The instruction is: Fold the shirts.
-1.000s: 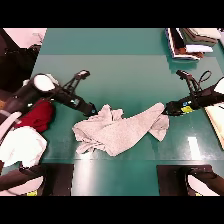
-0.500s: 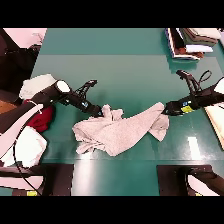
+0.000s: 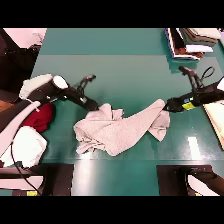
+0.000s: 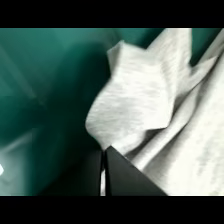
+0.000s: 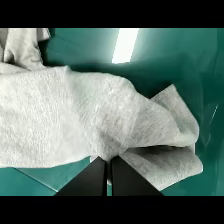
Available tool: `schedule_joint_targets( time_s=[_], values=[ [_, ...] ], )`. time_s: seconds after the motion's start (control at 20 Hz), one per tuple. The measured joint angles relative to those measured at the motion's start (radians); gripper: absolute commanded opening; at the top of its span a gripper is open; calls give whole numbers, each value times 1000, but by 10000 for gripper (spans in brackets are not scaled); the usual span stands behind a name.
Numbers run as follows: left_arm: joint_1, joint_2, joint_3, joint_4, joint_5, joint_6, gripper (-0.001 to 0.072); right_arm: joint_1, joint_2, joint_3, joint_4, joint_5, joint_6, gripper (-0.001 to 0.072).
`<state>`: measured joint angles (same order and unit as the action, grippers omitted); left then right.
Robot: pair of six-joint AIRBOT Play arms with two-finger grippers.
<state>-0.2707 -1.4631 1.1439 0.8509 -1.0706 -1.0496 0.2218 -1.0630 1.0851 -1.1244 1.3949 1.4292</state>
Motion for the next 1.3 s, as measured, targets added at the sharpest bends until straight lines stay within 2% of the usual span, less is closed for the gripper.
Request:
schedule_joint_targets(
  time_s=[0.45, 0.85, 1.05, 1.3],
  values=[
    [104, 428, 576, 114, -41, -47, 23, 0, 0, 535, -4, 47, 0, 15],
    [111, 554, 941, 136, -63, -103, 23, 0, 1, 878, -14, 241, 7, 15],
    [111, 549, 967, 140, -70, -139, 24, 0, 1, 895, -21, 358, 59, 15],
    [112, 418, 845, 208, -92, -154, 24, 0, -45, 675, -32, 409, 88, 15]
  ],
)
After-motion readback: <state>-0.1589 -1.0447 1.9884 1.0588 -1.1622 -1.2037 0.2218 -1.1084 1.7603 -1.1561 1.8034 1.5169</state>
